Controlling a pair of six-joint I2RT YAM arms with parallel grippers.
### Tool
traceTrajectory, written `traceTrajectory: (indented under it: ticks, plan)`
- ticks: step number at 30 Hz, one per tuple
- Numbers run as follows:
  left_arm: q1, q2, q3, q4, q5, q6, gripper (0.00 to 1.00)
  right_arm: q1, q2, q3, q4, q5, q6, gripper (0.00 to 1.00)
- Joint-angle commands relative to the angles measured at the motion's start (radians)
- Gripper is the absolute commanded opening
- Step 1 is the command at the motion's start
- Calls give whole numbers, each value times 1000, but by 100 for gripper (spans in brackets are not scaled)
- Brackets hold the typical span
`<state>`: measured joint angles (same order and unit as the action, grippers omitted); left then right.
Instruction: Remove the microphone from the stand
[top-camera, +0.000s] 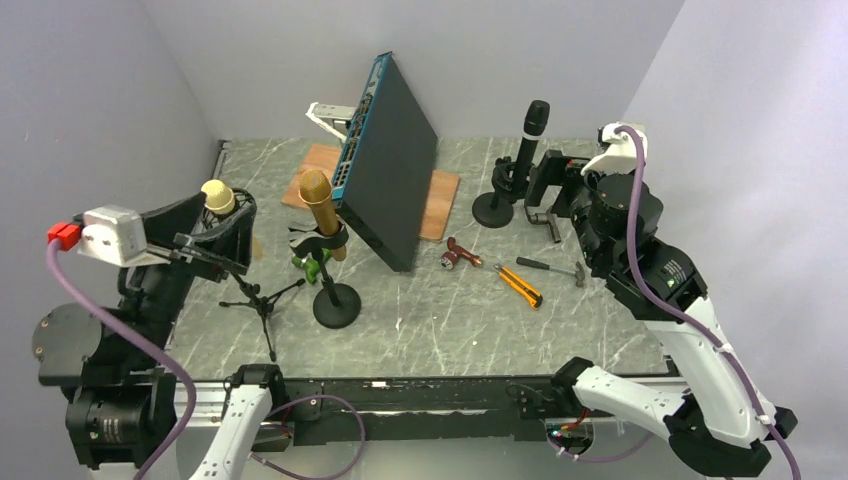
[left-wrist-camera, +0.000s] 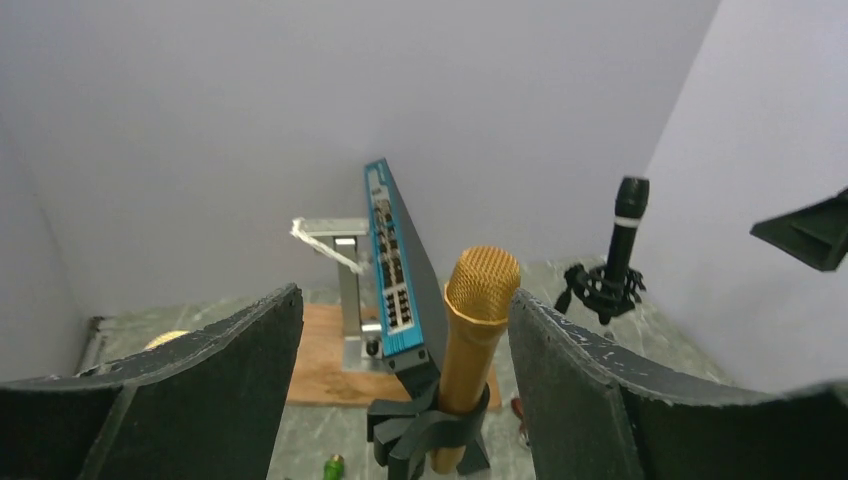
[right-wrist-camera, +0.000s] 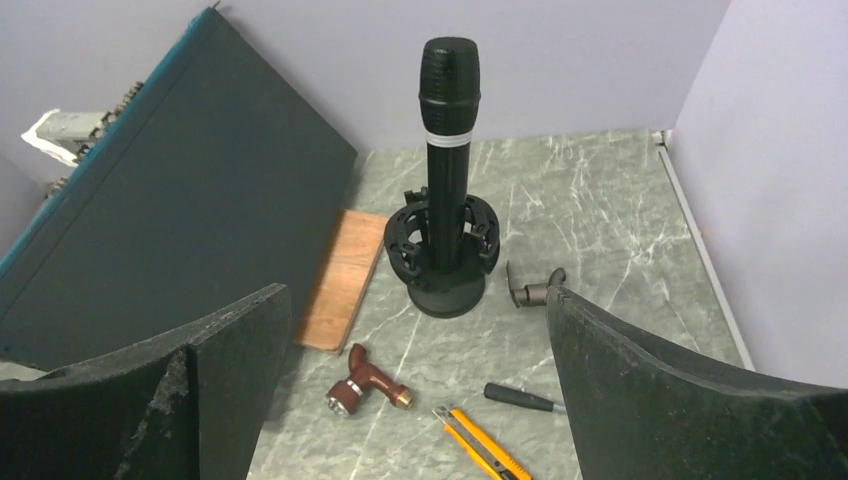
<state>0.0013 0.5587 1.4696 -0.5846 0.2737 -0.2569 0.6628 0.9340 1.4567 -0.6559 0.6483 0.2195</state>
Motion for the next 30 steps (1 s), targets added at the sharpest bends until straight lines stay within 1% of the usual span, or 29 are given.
traceTrajectory:
  ticks: [1,5,7,12,15,18,21,27,30]
  plan:
    - [5,18,-41,-3,112,-26,78,6,1,-19,17,-3,6,100]
    - [5,5,-105,16,157,-35,79,7,15,-39,29,-95,-17,100]
    - [5,3,-120,0,178,-18,79,7,28,-45,13,-94,-5,100]
    - [5,-2,-133,-79,137,23,78,6,78,-51,-46,-80,32,100]
    - [5,-15,-174,-78,172,20,75,7,107,-62,-71,-127,50,100]
    - [5,-25,-224,-83,251,21,71,6,118,-96,-47,-230,33,100]
    - [5,-48,-274,-86,281,25,70,6,148,-99,-36,-321,38,100]
    - [5,-92,-348,-99,326,73,73,4,196,-106,1,-457,130,100]
    - [5,-93,-381,-113,337,82,76,4,182,-181,95,-590,143,100]
